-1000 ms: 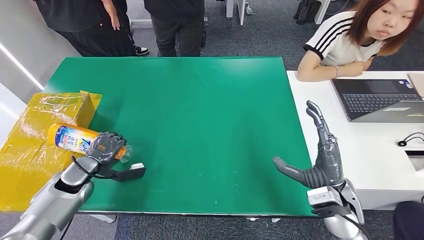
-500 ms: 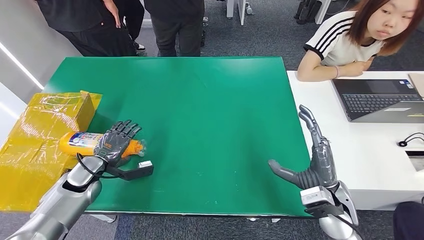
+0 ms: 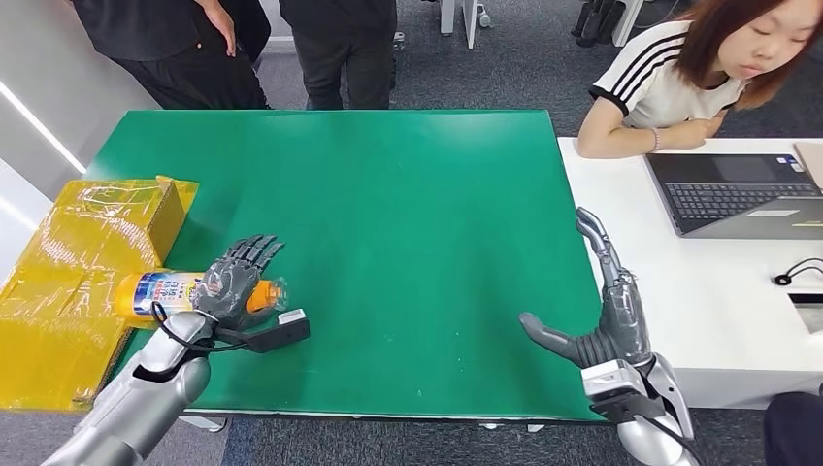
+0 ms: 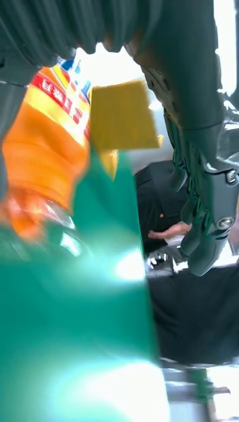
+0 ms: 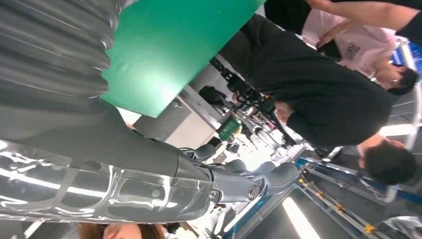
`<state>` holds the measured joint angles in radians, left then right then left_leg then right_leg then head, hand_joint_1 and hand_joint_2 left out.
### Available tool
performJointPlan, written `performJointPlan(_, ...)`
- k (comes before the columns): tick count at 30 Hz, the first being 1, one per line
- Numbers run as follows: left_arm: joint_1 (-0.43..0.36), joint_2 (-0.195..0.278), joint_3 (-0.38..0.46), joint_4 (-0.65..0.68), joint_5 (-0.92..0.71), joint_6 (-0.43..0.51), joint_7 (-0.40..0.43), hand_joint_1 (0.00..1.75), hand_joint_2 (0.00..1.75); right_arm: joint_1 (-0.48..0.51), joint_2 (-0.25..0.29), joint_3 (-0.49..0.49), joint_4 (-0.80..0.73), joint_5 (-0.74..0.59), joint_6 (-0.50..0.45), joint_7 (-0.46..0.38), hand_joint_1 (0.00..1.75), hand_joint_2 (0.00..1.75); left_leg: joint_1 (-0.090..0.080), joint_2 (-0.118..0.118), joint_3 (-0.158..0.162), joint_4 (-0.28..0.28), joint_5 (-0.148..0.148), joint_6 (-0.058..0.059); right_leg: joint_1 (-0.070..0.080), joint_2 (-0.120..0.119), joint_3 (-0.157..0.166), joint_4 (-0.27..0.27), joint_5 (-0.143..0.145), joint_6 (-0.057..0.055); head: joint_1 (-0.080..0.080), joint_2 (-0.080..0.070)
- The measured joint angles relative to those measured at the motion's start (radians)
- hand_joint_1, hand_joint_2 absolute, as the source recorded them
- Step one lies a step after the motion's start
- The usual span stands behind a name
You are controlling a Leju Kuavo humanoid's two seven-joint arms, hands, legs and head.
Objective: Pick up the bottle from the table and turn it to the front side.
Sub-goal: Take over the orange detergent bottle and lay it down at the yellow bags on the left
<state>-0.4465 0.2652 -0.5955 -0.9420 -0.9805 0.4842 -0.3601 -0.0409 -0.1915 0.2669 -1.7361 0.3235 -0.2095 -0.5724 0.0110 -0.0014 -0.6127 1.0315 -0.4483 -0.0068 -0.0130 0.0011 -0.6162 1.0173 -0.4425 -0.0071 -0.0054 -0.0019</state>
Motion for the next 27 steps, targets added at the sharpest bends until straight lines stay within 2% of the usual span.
performJointPlan(6, 0.107, -0.11, 0.083, -0.16, 0.391, 0.15, -0.195, 0.0, 1.75, 0.033, 0.0, 0.002, -0.001, -0.007, -0.006, 0.006, 0.0, 1.75, -0.001, 0.001, 0.0, 0.0, -0.002, 0.001, -0.001, 0.001, 0.0, 0.0, 0.0, 0.0, 0.0, 0.0)
performJointPlan(9, 0.168, -0.181, 0.13, -0.268, 0.528, 0.205, -0.29, 0.0, 1.75, 0.029, 0.003, 0.009, 0.009, -0.021, -0.007, 0.005, 0.0, 1.75, -0.001, 0.001, -0.001, 0.0, -0.002, 0.002, -0.001, 0.0, 0.0, -0.001, 0.0, 0.001, 0.0, 0.0)
performJointPlan(11, 0.204, -0.223, 0.16, -0.342, 0.588, 0.212, -0.322, 0.0, 1.75, 0.022, 0.008, 0.015, 0.018, -0.033, -0.008, 0.003, 0.0, 1.75, -0.001, 0.001, -0.001, 0.0, -0.002, 0.002, -0.001, 0.0, 0.0, -0.001, 0.0, 0.001, 0.0, 0.0)
performJointPlan(14, 0.241, -0.27, 0.18, -0.455, 0.683, 0.208, -0.333, 0.0, 1.75, 0.008, 0.016, 0.021, 0.032, -0.07, -0.004, -0.001, 0.0, 1.75, -0.001, 0.0, -0.001, 0.0, -0.002, 0.002, -0.001, 0.0, 0.0, -0.001, 0.0, 0.001, 0.0, 0.0)
performJointPlan(17, 0.254, -0.295, 0.18, -0.529, 0.766, 0.165, -0.326, 0.0, 1.75, -0.005, 0.027, 0.027, 0.045, -0.121, 0.011, -0.004, 0.0, 1.75, 0.0, 0.0, -0.001, 0.0, -0.002, 0.002, 0.0, -0.001, 0.0, 0.0, 0.0, 0.001, 0.0, 0.0)
performJointPlan(21, 0.265, -0.314, 0.165, -0.564, 0.803, 0.089, -0.304, 0.0, 1.75, -0.013, 0.051, 0.044, 0.073, -0.158, 0.024, -0.017, 0.0, 1.75, 0.0, 0.0, -0.001, 0.0, -0.002, 0.002, 0.0, 0.0, 0.0, 0.0, 0.0, 0.001, 0.0, 0.0)
performJointPlan(27, 0.271, -0.327, 0.151, -0.572, 0.805, 0.08, -0.304, 0.0, 1.75, -0.017, 0.07, 0.059, 0.098, -0.165, 0.026, -0.02, 0.0, 1.75, 0.0, 0.0, -0.001, 0.0, -0.002, 0.002, 0.0, 0.0, 0.0, 0.0, -0.001, 0.001, 0.0, 0.0)
